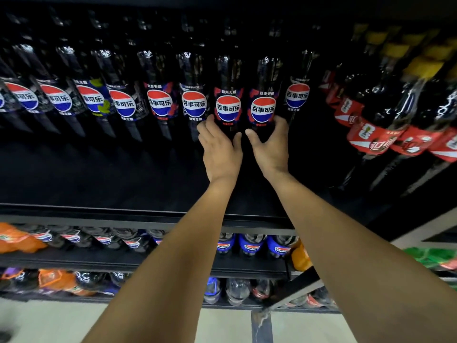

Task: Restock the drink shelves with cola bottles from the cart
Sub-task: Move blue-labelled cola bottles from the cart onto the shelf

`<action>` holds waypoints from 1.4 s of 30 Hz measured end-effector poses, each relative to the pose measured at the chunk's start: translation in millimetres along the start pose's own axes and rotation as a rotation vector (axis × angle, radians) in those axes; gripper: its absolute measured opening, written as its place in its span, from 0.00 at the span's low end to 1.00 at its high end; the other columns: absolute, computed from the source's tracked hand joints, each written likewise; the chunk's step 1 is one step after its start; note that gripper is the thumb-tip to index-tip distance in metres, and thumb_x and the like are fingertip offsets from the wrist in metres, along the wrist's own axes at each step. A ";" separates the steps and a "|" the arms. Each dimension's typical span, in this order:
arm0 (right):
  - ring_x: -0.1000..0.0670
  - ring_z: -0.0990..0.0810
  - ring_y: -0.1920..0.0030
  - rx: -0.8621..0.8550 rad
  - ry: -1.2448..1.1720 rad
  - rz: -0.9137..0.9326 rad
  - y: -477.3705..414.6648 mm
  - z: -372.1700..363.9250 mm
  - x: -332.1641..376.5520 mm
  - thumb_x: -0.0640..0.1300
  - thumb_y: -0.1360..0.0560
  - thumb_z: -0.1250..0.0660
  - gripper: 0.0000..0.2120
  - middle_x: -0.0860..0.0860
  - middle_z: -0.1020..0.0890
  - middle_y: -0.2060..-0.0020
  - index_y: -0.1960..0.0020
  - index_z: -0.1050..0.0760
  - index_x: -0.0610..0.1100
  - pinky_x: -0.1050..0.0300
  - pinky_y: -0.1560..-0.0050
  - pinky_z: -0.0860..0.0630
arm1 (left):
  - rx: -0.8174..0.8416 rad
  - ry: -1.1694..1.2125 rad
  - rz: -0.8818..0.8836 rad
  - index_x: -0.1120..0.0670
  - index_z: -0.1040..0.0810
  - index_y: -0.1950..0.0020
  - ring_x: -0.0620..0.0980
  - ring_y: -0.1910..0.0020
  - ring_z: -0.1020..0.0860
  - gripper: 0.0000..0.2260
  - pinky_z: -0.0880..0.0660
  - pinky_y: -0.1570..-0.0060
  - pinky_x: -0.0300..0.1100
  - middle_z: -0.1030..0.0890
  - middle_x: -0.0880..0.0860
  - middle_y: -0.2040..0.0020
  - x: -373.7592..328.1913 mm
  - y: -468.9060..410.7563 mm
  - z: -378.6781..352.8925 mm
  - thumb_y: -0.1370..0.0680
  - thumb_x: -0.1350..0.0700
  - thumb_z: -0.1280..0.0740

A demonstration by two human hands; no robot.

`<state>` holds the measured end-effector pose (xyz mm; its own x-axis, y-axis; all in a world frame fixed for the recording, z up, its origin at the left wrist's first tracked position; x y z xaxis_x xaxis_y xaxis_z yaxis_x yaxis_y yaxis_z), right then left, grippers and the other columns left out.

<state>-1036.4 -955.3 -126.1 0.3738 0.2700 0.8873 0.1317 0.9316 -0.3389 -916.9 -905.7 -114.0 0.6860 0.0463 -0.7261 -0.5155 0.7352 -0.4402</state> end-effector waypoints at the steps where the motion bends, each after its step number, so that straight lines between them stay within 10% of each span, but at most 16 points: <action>1: 0.50 0.30 0.34 0.002 0.001 -0.006 -0.1 -0.5 -0.8 0.47 0.27 0.28 0.29 0.50 0.29 0.35 0.31 0.35 0.43 0.61 0.42 0.34 | -0.010 0.015 0.006 0.64 0.38 0.30 0.56 0.36 0.33 0.27 0.30 0.54 0.39 0.35 0.60 0.34 -0.3 0.5 0.7 0.24 0.55 0.32; 25: 0.49 0.32 0.33 0.003 0.043 -0.019 -0.3 0.3 -1.6 0.43 0.25 0.32 0.27 0.46 0.31 0.31 0.28 0.35 0.40 0.79 0.47 0.45 | -0.042 -0.100 -0.018 0.62 0.33 0.34 0.54 0.40 0.27 0.20 0.31 0.61 0.38 0.30 0.57 0.37 -1.1 -1.4 4.1 0.22 0.56 0.33; 33: 0.49 0.33 0.30 0.053 0.030 -0.112 5.3 2.7 0.4 0.48 0.22 0.34 0.28 0.47 0.32 0.29 0.26 0.38 0.41 0.67 0.42 0.39 | -0.010 0.132 0.071 0.62 0.33 0.34 0.53 0.40 0.27 0.20 0.25 0.51 0.45 0.29 0.57 0.37 1.9 4.0 15.0 0.21 0.54 0.33; 42: 0.41 0.25 0.43 0.152 0.605 0.258 103.5 28.3 47.6 0.51 0.21 0.39 0.21 0.42 0.22 0.42 0.35 0.27 0.38 0.47 0.49 0.26 | 0.204 -0.450 -0.150 0.58 0.26 0.37 0.58 0.42 0.27 0.16 0.33 0.42 0.50 0.24 0.57 0.41 21.7 53.9 101.1 0.19 0.49 0.39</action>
<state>-1031.0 -839.2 -110.1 0.8304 0.3458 0.4369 -0.1450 0.8913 -0.4297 -877.9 -796.7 -100.1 0.9210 0.1832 -0.3438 -0.3141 0.8712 -0.3773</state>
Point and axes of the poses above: each hand's wrist, its own y-axis away from the middle knuckle, its own z-axis out of the back of the hand, x = y × z, the point moved 5 cm from there along -y, towards the middle knuckle
